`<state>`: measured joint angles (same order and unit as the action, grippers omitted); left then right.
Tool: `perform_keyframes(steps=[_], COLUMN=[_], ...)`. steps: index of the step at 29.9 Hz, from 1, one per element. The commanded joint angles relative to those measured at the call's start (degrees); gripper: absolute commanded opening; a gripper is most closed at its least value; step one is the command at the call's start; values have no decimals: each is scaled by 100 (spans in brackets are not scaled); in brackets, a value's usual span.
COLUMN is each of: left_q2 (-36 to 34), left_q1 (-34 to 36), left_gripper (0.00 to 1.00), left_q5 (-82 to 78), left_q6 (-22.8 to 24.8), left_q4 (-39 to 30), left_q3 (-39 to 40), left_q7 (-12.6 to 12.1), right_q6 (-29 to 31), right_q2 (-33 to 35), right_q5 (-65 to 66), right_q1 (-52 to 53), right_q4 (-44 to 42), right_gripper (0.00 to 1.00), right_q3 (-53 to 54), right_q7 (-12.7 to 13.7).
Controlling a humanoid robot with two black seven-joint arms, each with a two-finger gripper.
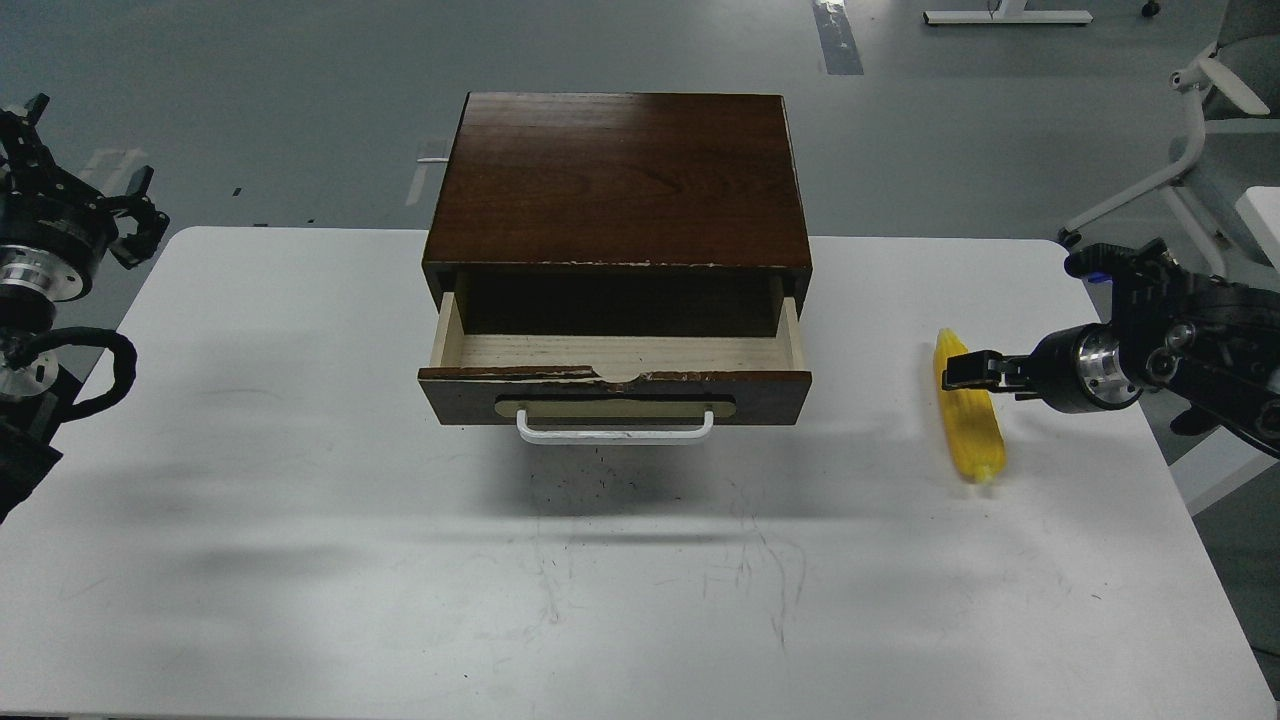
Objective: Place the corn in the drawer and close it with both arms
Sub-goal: 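Grasp the yellow corn cob with the right gripper and lift it, then carry the corn over the open drawer and lower it inside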
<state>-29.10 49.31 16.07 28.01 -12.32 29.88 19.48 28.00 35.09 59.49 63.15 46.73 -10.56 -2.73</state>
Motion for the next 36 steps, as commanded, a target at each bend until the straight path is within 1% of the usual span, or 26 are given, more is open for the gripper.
perform_keyframes(steps=[1, 2, 3, 5, 6, 8, 9, 11, 12, 16, 19, 20, 21, 23, 27, 29, 30, 33, 35, 36], left_q2=[1, 10, 18, 19, 10, 10, 1, -8, -25, -43, -52, -95, -122, -122, -140, -166, -166, -157, -148, -148], left_q1=[-9, -9, -9, -9, -9, -9, -9, 0, 0, -9, 0, -9, -9, -18, -9, 17, 35, 79, 149, 158], left_gripper=[98, 98, 98, 98, 98, 98, 98, 98, 98, 98, 98, 98, 98, 98, 98, 98, 98, 98, 98, 98], left_q5=[1, 1, 1, 1, 1, 10, 19, 19, 19, 19, 19, -25, -42, -43, -34, -34, -43, -95, -261, -288], left_q6=[-1, -1, -1, -1, -1, -1, -1, -1, -1, -1, -1, -1, -1, -1, -1, -1, -1, -1, -1, -1], left_q4=[2, 2, 2, 2, 2, 2, 2, 10, 10, 19, 28, 28, 28, 28, 28, 19, 19, 10, 19, 19], left_q3=[0, 0, 9, 9, 9, 9, 9, 9, 9, 9, 9, 0, -44, -140, -167, -176, -185, -194, -194, -194], left_q7=[-32, -32, -23, -14, -6, 3, 3, 3, 3, 12, 3, -14, -66, -50, -23, -58, -76, -155, -199, -199], right_q6=[0, 0, 0, 0, 0, 0, 0, 0, 0, -163, -216, -207, -207, -207, -198, -198, -198, -189, -189, -189], right_q2=[-20, -29, -64, -73, -90, -90, -90, -82, -56, 6, 182, 278, 331, 384, 472, 420, 419, 253, -106, -160], right_q5=[-17, -34, -17, -8, -8, -8, -17, -17, -17, -34, -43, -61, -61, -35, 10, 10, 10, 106, 674, 869], right_q1=[-100, -109, -118, -144, -197, -241, -233, -215, -163, -5, 355, 574, 776, 1058, 1691, 2243, 2359, 2843, 3176, 3256], right_q4=[-6, -6, -6, -14, -6, -6, 3, 3, -14, -6, -6, 12, 64, 213, 565, 662, 671, 828, 1222, 1338], right_gripper=[78, 75, 70, 66, 63, 51, 36, 14, 5, 4, 2, 0, 0, 0, 0, 0, 0, 0, 0, 0], right_q3=[-78, -78, -78, -78, -87, -87, -87, -87, -87, -34, -25, -25, -25, -43, -78, -43, -34, -78, -87, -87], right_q7=[-17, -17, -17, -17, -17, -26, -26, -26, -34, -43, -52, -87, -183, -332, -351, -386, -403, -570, -763, -781])
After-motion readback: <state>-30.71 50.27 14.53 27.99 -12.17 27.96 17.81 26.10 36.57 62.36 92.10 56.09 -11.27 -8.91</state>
